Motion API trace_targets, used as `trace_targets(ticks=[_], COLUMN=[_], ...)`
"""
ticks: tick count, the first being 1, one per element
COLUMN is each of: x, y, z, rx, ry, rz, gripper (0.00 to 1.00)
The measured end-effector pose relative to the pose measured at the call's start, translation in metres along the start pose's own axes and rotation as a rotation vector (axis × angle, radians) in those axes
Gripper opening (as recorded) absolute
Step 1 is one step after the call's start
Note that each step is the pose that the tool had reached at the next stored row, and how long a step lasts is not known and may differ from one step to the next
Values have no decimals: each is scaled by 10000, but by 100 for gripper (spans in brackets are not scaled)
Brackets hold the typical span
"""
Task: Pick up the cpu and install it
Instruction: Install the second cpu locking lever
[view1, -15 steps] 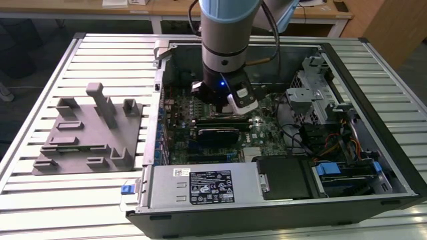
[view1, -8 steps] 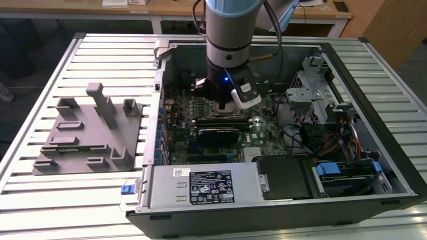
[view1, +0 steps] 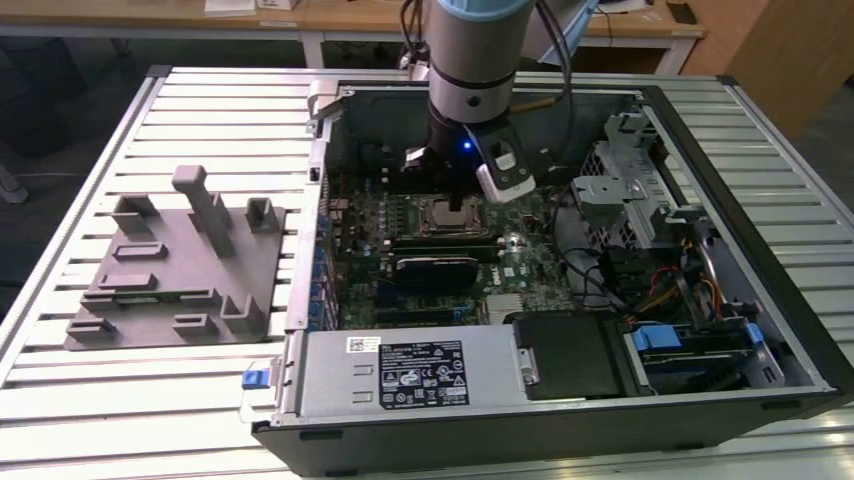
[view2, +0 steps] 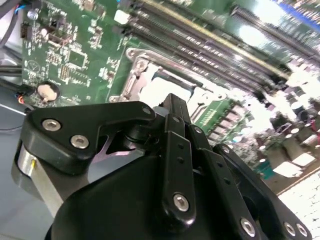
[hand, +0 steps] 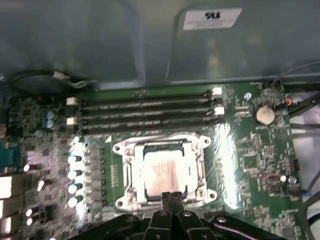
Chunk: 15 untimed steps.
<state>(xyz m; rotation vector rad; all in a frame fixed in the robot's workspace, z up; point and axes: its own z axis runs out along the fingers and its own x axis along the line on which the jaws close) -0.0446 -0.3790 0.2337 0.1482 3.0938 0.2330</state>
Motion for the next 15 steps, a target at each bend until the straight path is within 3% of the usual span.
trace_targets(ticks=[4, 15], x=[-14, -13], y=[113, 119], z=[35, 43], rx=[88, 130], ry=[-8, -12], rz=[-5, -7], gripper=[11, 11])
